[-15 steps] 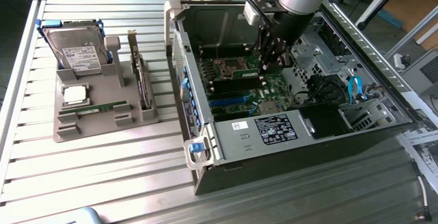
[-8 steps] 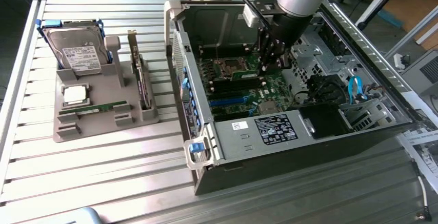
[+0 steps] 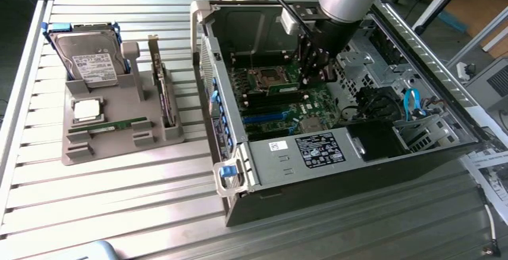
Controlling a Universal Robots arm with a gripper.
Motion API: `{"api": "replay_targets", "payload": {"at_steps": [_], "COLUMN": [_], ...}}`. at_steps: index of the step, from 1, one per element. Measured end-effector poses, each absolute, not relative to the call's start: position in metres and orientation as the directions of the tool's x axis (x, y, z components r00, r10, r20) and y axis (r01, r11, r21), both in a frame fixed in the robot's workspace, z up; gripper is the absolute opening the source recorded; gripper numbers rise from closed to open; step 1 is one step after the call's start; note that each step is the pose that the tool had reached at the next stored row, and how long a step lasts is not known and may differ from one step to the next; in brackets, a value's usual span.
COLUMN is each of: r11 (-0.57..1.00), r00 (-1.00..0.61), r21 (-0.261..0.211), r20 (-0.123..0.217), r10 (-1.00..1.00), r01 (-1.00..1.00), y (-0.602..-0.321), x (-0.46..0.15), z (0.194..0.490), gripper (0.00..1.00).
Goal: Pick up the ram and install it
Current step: 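Insert the ram into the slot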
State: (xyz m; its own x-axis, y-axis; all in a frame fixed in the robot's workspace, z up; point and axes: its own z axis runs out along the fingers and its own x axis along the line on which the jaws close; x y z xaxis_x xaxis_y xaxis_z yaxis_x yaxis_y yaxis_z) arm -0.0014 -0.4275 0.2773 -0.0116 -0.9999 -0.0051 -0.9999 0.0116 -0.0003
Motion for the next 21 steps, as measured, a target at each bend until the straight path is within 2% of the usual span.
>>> {"api": "replay_targets", "payload": {"at_steps": [21], "r11": [0.012], "r00": [-0.012], "r21": [0.000], "r20": [-0.005], "r10": [-1.000], "r01": [-1.000], "y": [-0.428], "x": [-0.002], "z": [0.265], "gripper": [0.14]}}
